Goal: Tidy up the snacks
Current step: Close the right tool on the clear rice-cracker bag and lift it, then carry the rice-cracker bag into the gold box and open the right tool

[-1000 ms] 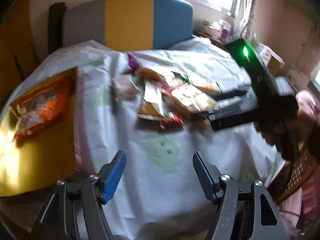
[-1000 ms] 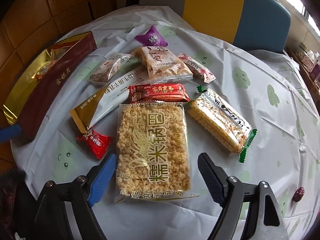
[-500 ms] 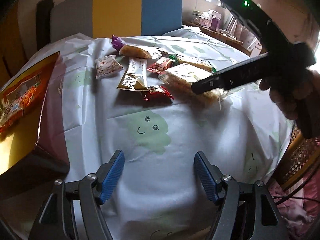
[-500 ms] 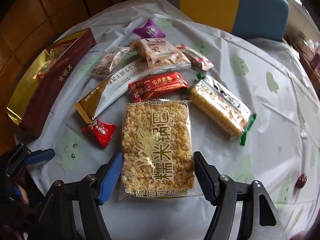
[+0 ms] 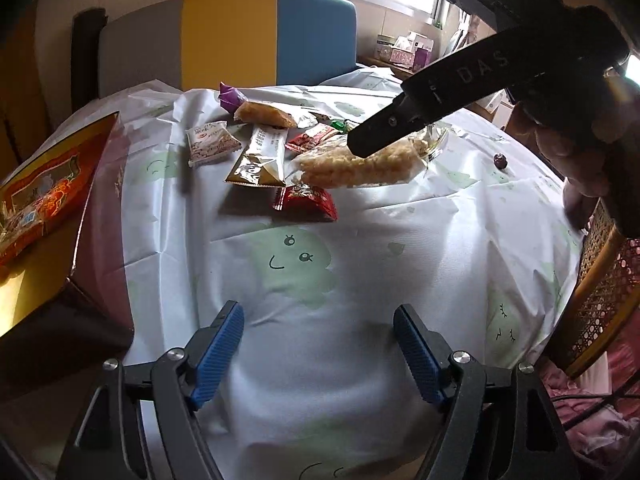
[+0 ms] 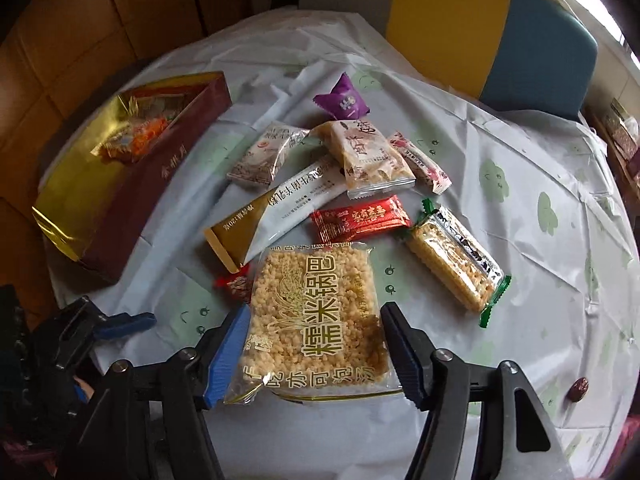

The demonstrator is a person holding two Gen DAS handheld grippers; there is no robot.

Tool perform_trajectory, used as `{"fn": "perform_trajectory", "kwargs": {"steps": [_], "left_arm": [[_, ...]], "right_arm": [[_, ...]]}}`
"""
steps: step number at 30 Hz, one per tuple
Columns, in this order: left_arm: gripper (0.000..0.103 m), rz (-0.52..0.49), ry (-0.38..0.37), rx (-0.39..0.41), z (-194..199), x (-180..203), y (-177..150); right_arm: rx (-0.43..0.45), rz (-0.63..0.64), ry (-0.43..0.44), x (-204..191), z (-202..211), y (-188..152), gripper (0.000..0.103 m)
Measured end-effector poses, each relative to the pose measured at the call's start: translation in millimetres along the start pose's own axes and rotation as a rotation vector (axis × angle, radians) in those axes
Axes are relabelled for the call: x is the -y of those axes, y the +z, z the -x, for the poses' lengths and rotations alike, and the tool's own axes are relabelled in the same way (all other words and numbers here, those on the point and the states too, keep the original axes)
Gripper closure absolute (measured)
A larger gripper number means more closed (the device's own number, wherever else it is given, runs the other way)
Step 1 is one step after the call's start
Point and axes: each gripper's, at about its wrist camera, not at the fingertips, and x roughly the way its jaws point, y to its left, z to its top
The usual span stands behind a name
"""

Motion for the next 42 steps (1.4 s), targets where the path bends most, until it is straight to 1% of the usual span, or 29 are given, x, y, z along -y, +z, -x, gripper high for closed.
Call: {"fn": "perform_trajectory", "kwargs": {"steps": [3,5,6,7,8,10,12,14,17,19,20,22,24,28,32,35,38,39,42], "left_arm": [[0.025,0.000,0.002,0.000,0,1,0],[0.025,0.000,0.004,0.001,0,1,0],[0.025,-0.001,0.004,0.002,0,1,-1],[0.024,-0.002,0.005,0.001,0,2,-1],[0.024,-0.002,0.005,0.002,0,2,-1],[0.023,-0.004,0.004,0.002,-1,2,-1],[0.022,-0.006,0.005,0.002,-1,2,-1],[0.022,-0.006,0.006,0.003,0,2,-1],[0.022,-0.003,0.003,0.004,0,2,-2],[0.022,0.002,0.000,0.004,0,1,-1],[0.022,0.005,-0.003,0.003,0,0,-1],[0.022,0.009,-0.006,0.005,1,0,-1],[0.022,0.013,-0.008,0.007,2,0,-1],[0.021,0.017,-0.010,0.010,2,1,-1],[0.021,0.025,-0.014,0.014,3,1,-2],[0.021,0.036,-0.019,0.019,5,0,-2],[0.021,0.043,-0.025,0.022,5,-1,-2],[0.021,0.044,-0.026,0.022,5,-1,-2],[0.021,0.049,-0.030,0.025,5,-2,-2]], "right_arm": [[-0.023,0.010,-0.002,0,-2,-2,0.039],[-0.038,0.019,-0.035,3,-7,-7,0.039],[-0.061,0.028,-0.038,5,-12,-11,0.039],[-0.092,0.028,-0.024,8,-19,-15,0.039],[-0.104,0.018,-0.018,11,-21,-18,0.037],[-0.083,-0.021,0.002,19,-22,-23,0.031],[-0.071,-0.029,-0.009,23,-21,-25,0.022],[-0.074,-0.010,-0.017,21,-23,-24,0.021],[-0.094,0.043,-0.046,10,-32,-20,0.021],[-0.126,0.096,-0.111,1,-45,-19,0.022],[-0.122,0.092,-0.099,-1,-45,-18,0.031],[-0.112,0.091,-0.099,-3,-42,-18,0.032],[-0.119,0.087,-0.105,-3,-38,-20,0.032],[-0.100,0.093,-0.068,-2,-17,-18,0.032],[-0.056,0.096,-0.016,-8,3,1,0.032],[-0.026,0.118,0.053,-26,10,20,0.032],[-0.017,0.139,0.144,-43,16,41,0.032],[-0.015,0.152,0.163,-53,20,43,0.032],[-0.017,0.193,0.251,-80,20,66,0.032]]}}
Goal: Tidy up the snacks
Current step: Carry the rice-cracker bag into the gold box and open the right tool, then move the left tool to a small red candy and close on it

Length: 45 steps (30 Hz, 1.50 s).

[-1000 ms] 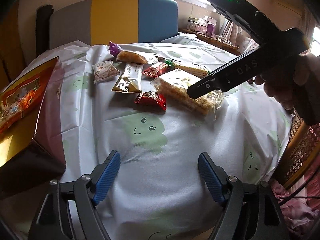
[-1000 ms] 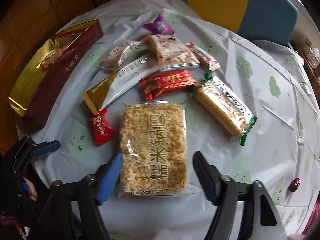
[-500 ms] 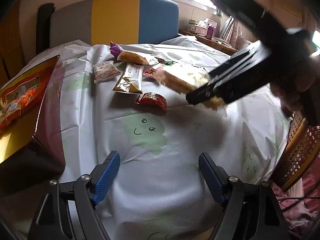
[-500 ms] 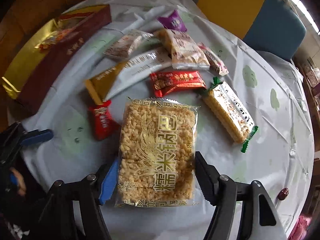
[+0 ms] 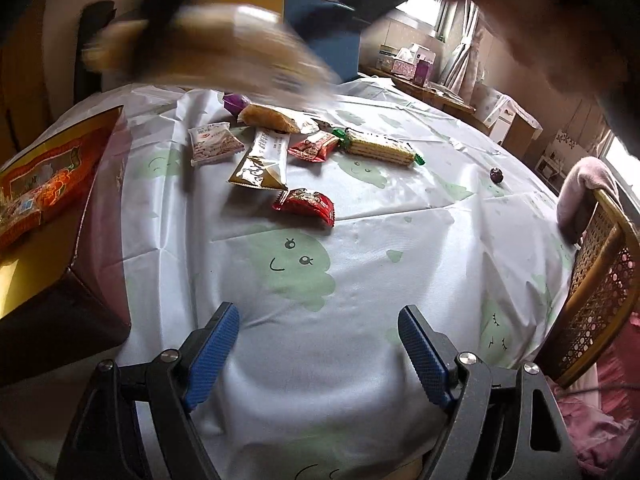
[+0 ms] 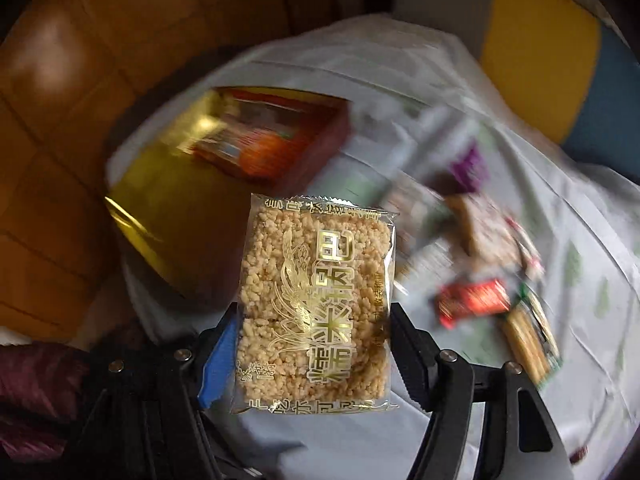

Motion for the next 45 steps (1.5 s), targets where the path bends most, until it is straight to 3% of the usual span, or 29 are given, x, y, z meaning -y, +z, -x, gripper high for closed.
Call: {"fn": "perform_trajectory", "kwargs": {"steps": [9,15,19,35,40,43,45], "left_arm": [[0.021,0.008,-0.007,0.002,0,-2,0],[0.021,0.009,-0.006,0.003,0,-2,-1],[0.021,0.007,-0.002,0.003,0,-1,-1],[0.021,-0.003,0.017,-0.006,-3,-1,-1],[0.021,-0.016,0.039,-0.016,-5,1,0],[0.021,-0.030,0.057,-0.022,-6,3,0],[0.021,-0.035,0.065,-0.028,-6,3,1]], "right_arm": [[-0.046,0.063,0.148,-50,-42,58,0.030],[-0.022,0.025,0.194,-52,-47,61,0.021],[-0.004,-0.004,0.181,-40,-44,55,0.021],[0.033,-0.184,-0.122,71,1,-39,0.022],[0.027,-0.234,-0.258,110,13,-67,0.022],[0.023,-0.264,-0.343,135,18,-79,0.023],[0.035,-0.300,-0.371,150,20,-84,0.031]]}}
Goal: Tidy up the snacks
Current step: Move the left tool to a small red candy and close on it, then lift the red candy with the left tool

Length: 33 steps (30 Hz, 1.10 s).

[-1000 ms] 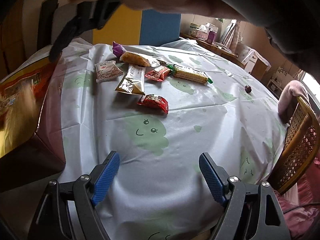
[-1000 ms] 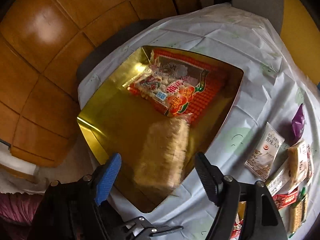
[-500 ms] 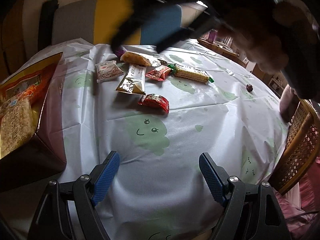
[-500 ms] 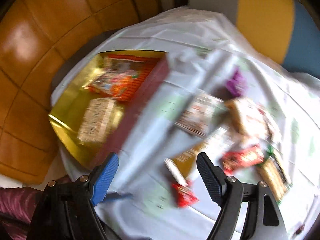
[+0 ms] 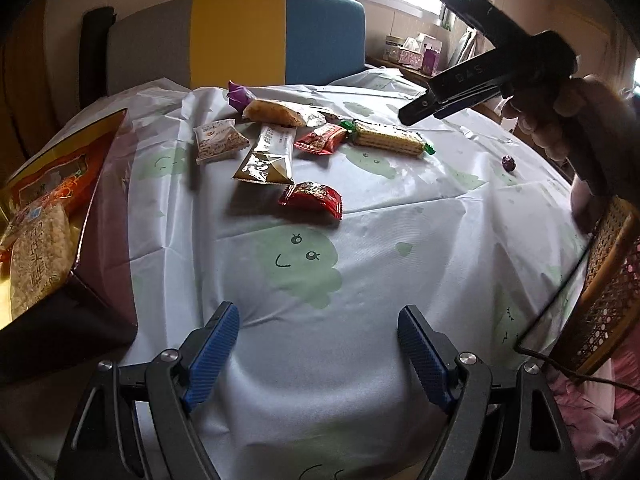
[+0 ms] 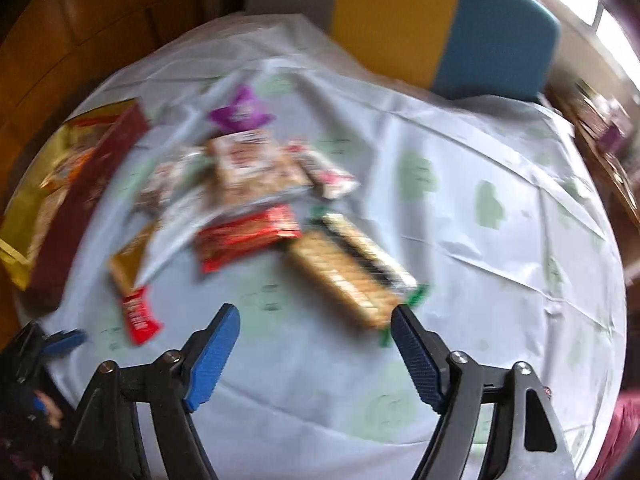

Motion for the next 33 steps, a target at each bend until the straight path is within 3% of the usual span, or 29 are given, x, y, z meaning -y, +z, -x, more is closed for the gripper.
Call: {"fn": "perform_trajectory", "kwargs": {"steps": [3,6,8,18,25,27,29,33], "left_arm": [[0.024,0.009,0.021,-0.021,1,0,3],[0.042,0.060,0.033,-0.055,1,-5,13],[0.055,0.109,-0.006,-0.067,1,-9,22],[0.056,0.334,-0.056,-0.155,-24,-15,73],[0.056,0.408,0.060,-0.207,-55,-16,95],[0.058,0.386,0.080,-0.190,-58,-10,99],[0.078,0.309,0.041,-0.187,-63,2,100],[0.079,0.156,-0.006,-0.175,-60,24,90]], "right_arm": [[0.020,-0.092,-0.021,25,-7,-2,0.046],[0.014,-0.195,-0.020,48,-17,-9,0.054],[0.010,-0.209,-0.046,52,-17,-7,0.055],[0.077,-0.240,-0.014,57,-3,-1,0.055],[0.109,-0.264,0.005,60,8,1,0.055],[0.115,-0.263,0.007,59,9,2,0.055],[0.119,-0.259,0.005,58,9,2,0.055],[0.112,-0.241,0.007,54,8,2,0.055]]}}
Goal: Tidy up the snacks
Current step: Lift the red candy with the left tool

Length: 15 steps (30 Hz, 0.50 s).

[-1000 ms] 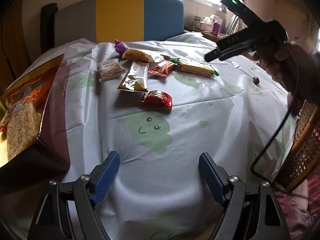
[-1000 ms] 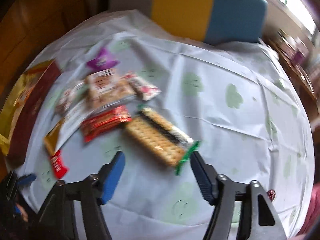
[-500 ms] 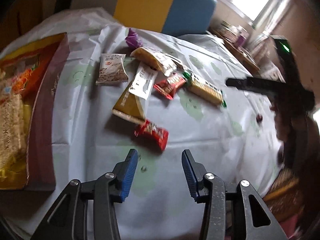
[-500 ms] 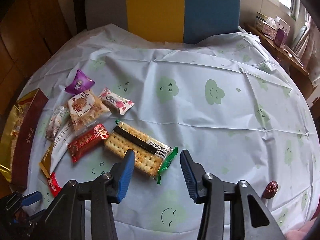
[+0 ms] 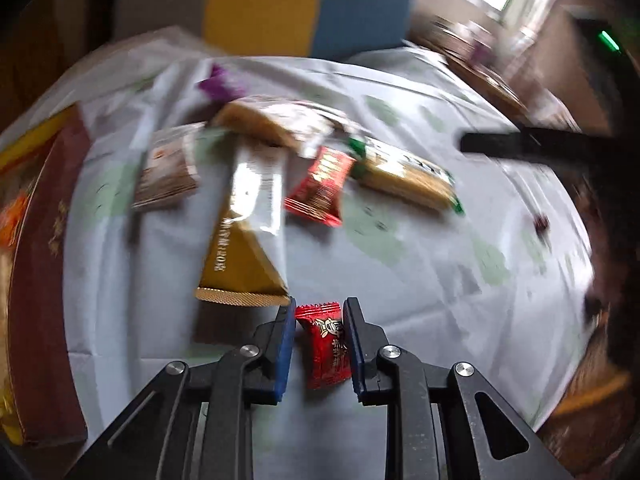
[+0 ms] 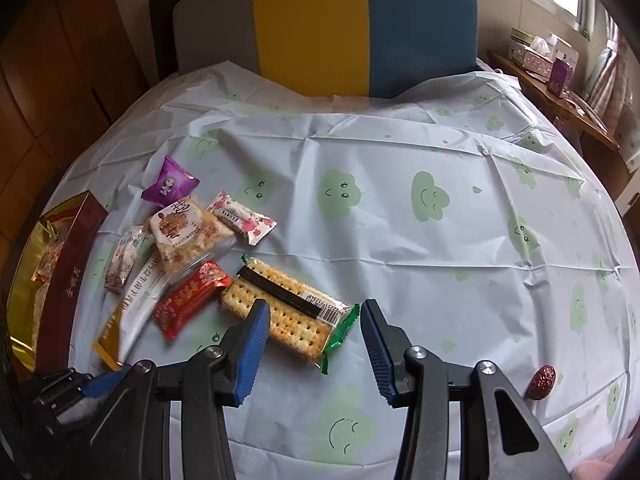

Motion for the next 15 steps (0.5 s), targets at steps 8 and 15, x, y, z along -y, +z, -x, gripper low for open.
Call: {"fn": "perform_trajectory", "kwargs": {"steps": [8,15], "left_arm": [[0.069,-0.043,-0.030,0.006,14,-16,-15],[0.047,-0.107,-0.009,0.019,21,-16,-28]], "right_arm": [[-0.016,-0.001,-0.006,0,-3,-2,0.055],[-0.025,-0.004,-0.009,1,-5,-2,0.055]]}}
